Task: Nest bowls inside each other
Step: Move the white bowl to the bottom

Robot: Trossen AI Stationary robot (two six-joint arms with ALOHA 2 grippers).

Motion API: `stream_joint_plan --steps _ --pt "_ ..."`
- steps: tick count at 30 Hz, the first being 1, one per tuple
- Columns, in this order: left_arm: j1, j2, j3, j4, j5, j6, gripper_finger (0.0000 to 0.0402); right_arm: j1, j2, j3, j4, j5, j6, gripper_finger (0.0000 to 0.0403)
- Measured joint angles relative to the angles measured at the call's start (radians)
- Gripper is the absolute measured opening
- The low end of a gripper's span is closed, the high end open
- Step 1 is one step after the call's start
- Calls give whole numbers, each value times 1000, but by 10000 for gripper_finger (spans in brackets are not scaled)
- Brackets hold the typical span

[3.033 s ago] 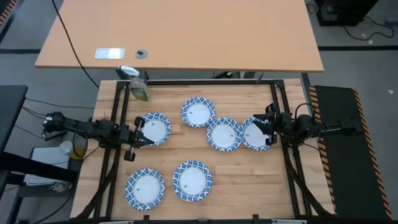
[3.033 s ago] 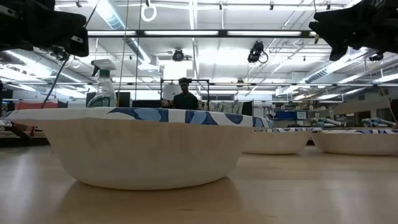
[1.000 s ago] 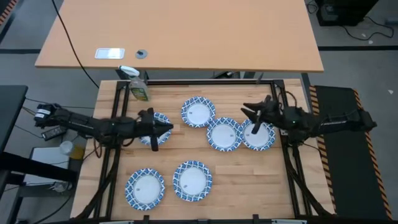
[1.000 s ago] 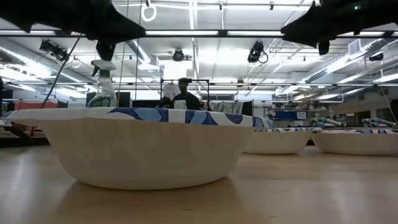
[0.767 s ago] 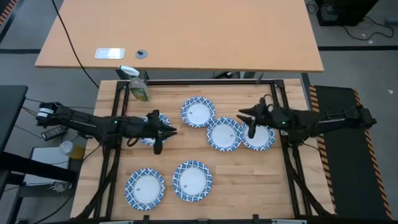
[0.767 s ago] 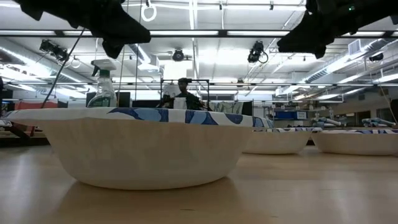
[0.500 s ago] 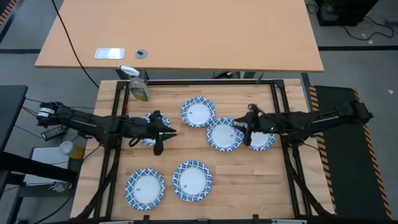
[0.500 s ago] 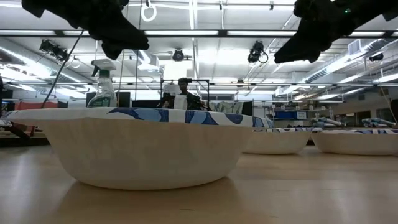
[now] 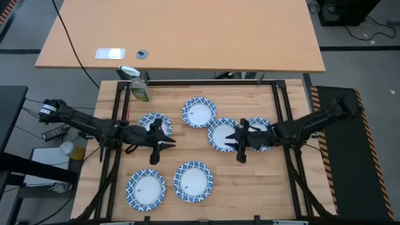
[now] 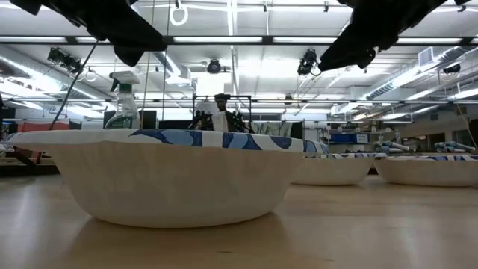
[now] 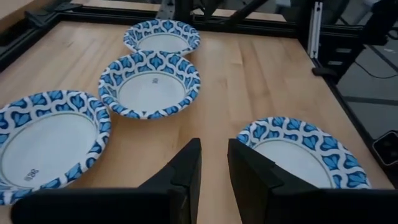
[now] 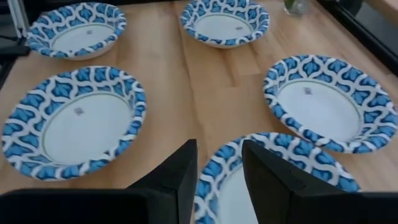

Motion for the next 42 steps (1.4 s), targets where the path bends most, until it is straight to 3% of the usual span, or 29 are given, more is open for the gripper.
stream_joint_plan --steps 10,16,21,30,42 --pt "-83 22 5 31 0 -53 85 64 116 85 4 61 78 135" --pt "-57 117 134 -147 -4 -78 85 29 183 174 -79 55 87 135" --pt "-24 184 217 -330 -4 -47 85 3 176 195 -175 12 101 135" --pt "-24 210 218 -348 51 47 85 -3 168 195 -230 -39 83 135" --pt "-51 210 219 -375 60 43 85 4 168 196 -327 -38 88 135"
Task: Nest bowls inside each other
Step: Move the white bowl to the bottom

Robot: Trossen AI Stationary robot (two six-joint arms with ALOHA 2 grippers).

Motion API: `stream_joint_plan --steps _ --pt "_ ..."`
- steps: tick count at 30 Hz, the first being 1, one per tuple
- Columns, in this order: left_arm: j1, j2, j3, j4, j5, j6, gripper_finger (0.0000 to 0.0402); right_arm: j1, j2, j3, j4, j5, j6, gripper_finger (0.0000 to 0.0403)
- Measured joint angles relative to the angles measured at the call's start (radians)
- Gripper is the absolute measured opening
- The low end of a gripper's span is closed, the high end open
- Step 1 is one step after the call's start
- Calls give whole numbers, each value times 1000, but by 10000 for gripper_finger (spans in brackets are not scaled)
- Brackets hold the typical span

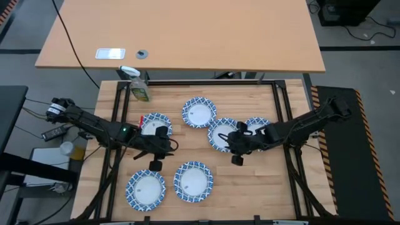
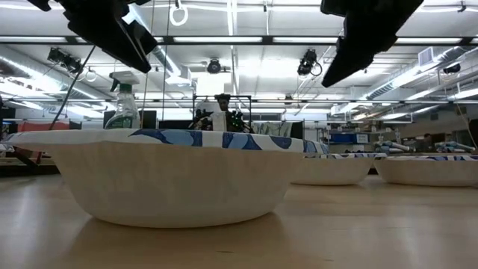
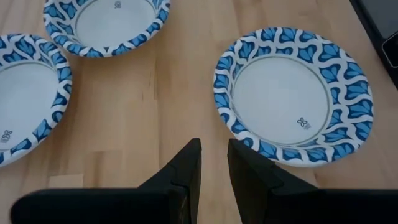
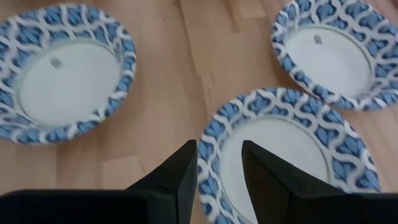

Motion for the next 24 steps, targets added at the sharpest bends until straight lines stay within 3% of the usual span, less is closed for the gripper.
stream_joint_plan --steps 11,15,20,24 --pt "7 10 0 137 -52 8 85 -2 -75 0 -190 22 55 135" --pt "23 45 1 219 -59 45 84 -43 -128 0 -367 20 152 135" --pt "43 78 1 259 -57 148 84 -111 -112 0 -620 -6 290 135" --pt "71 92 1 299 -57 190 84 -166 -70 -32 -637 -82 311 135"
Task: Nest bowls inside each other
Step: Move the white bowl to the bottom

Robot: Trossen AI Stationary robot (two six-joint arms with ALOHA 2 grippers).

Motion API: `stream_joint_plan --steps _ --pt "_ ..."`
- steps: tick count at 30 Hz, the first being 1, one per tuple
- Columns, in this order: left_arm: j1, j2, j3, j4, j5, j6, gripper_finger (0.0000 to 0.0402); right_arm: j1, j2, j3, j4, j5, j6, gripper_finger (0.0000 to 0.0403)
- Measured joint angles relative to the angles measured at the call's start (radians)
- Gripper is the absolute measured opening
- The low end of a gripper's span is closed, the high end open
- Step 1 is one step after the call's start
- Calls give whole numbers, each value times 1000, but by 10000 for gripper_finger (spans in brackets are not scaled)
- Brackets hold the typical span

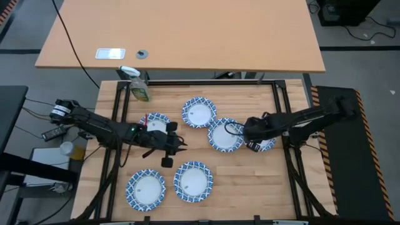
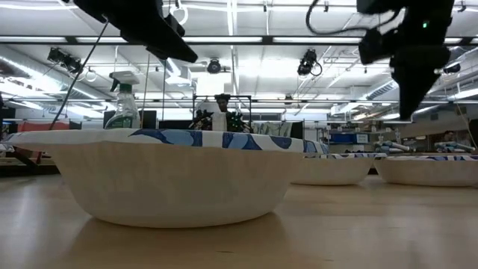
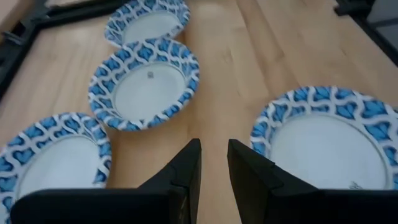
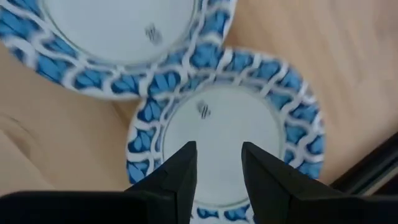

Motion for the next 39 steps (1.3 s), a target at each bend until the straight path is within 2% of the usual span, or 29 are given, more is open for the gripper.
stream_joint_plan --steps 6,16,22,32,36,39 --pt "27 6 0 38 -2 1 84 -46 50 -104 23 -104 -33 135" --pt "17 6 0 1 0 4 84 30 55 -205 187 -227 35 135" --pt "17 6 0 -17 0 4 84 151 55 -205 286 -343 166 135" --pt "17 6 0 -13 0 37 84 417 55 -205 520 -473 549 135" --pt "20 6 -1 4 0 63 84 475 53 -170 574 -539 555 135" --pt "20 6 -1 25 0 84 84 484 35 -116 476 -496 545 135"
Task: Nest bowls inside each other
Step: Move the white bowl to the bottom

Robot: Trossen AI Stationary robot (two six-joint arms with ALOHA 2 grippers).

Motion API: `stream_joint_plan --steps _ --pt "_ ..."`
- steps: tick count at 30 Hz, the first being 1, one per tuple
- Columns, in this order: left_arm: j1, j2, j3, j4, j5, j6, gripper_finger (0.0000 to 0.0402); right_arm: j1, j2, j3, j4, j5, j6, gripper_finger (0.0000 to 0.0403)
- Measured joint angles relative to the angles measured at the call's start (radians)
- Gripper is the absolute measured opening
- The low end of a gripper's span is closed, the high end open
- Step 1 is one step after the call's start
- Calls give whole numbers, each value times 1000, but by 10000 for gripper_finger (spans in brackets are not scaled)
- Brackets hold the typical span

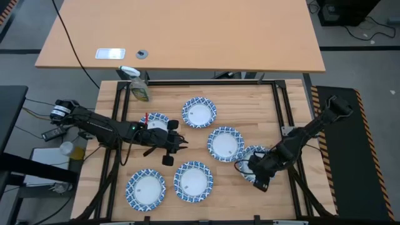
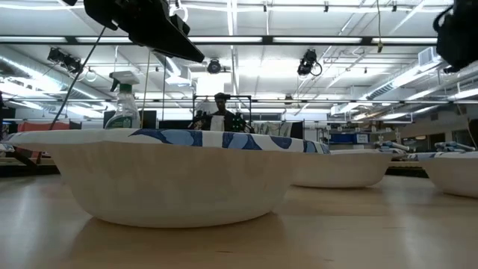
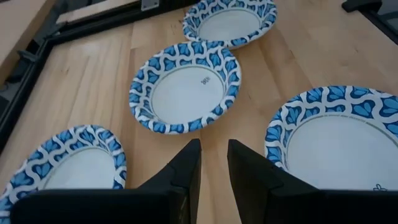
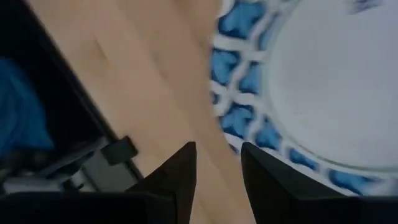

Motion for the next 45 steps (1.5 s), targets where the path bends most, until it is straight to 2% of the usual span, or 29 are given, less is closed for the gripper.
stream_joint_plan --steps 6,9,13,19,24,29,38,40,43,45 --pt "-1 0 0 7 0 4 84 -85 -15 95 -412 286 8 135" --pt "-1 0 0 12 0 3 84 -177 -15 97 -493 361 -32 135" --pt "-1 0 0 25 0 1 84 -314 -15 97 -501 488 -148 135" --pt "-1 0 0 28 0 -5 84 -477 -15 86 -373 482 -368 135" --pt "-1 0 0 21 0 -6 84 -527 -14 -2 -284 400 -426 135" --pt "-1 -1 0 3 0 -5 84 -510 -14 -82 -257 333 -396 135" --pt "-1 0 0 5 0 -4 84 -402 -14 -120 -271 137 -319 135" --pt "-1 -1 0 6 0 4 84 -388 -14 -109 -304 155 -315 135" --pt "-1 0 0 7 0 16 84 -377 -19 -92 -314 287 -316 135" --pt "0 0 0 9 0 19 84 -377 -33 -92 -257 345 -330 135"
